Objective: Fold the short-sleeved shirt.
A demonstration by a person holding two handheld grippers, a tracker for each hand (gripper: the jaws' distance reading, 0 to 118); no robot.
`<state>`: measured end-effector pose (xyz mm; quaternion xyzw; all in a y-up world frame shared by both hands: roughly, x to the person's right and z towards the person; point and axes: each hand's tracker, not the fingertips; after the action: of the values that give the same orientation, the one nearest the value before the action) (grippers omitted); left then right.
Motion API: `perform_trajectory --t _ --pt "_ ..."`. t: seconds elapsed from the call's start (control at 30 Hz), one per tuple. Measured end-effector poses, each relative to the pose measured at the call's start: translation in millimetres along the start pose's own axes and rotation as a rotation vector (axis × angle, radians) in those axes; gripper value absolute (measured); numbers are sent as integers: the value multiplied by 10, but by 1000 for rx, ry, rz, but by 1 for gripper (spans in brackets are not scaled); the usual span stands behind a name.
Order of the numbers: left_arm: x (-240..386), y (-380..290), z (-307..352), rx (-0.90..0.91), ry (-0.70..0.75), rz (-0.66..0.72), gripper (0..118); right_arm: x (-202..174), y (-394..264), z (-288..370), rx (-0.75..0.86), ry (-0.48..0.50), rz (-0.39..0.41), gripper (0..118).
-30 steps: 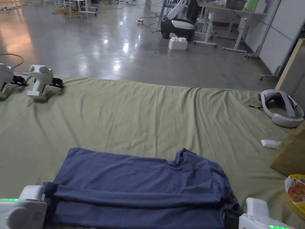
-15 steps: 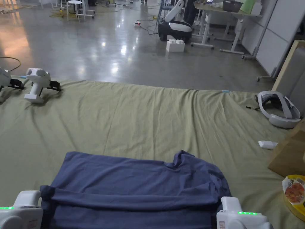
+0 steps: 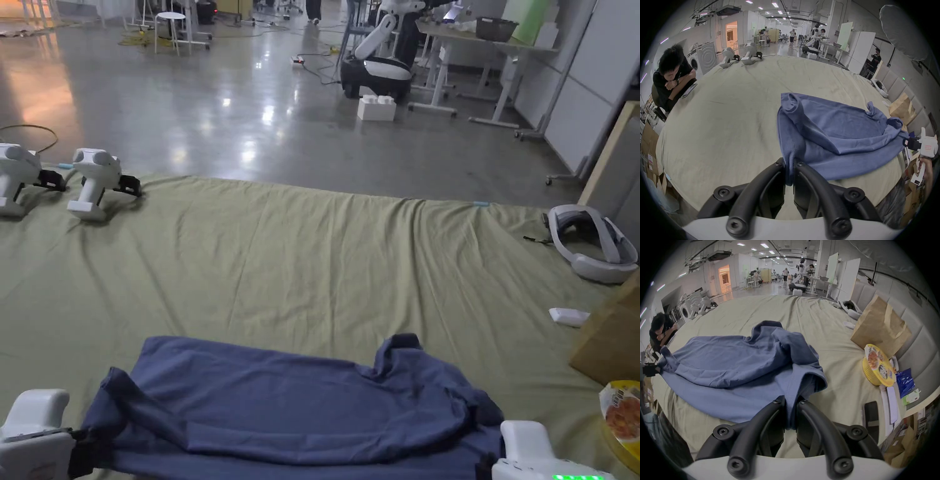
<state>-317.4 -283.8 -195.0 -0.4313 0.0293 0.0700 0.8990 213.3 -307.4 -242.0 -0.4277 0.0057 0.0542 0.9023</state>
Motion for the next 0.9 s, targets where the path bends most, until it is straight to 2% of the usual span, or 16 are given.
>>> perform_trajectory --t 0.3,0.53,0.67,0.73,0.8,0.87,0.9 --pt "-61 -710 266 -98 -41 14 11 132 -628 351 -99 -37 65 14" --pt "-83 -1176 -25 -198 -23 56 11 148 -1189 29 -196 -51 56 14" --pt "-67 -1135 -45 -195 -18 69 11 94 -1138 11 -195 -62 75 17" --pt "-59 -1111 -18 -195 -20 63 11 88 -1115 59 -186 -77 81 26" --pt "-43 -1083 30 -190 -21 51 11 66 -1075 163 -156 -146 94 33" --pt "11 -1038 124 -151 -15 47 19 76 -1002 342 -75 -172 56 68" --pt "28 -1004 162 -122 -6 46 31 82 -964 407 -41 -160 32 79"
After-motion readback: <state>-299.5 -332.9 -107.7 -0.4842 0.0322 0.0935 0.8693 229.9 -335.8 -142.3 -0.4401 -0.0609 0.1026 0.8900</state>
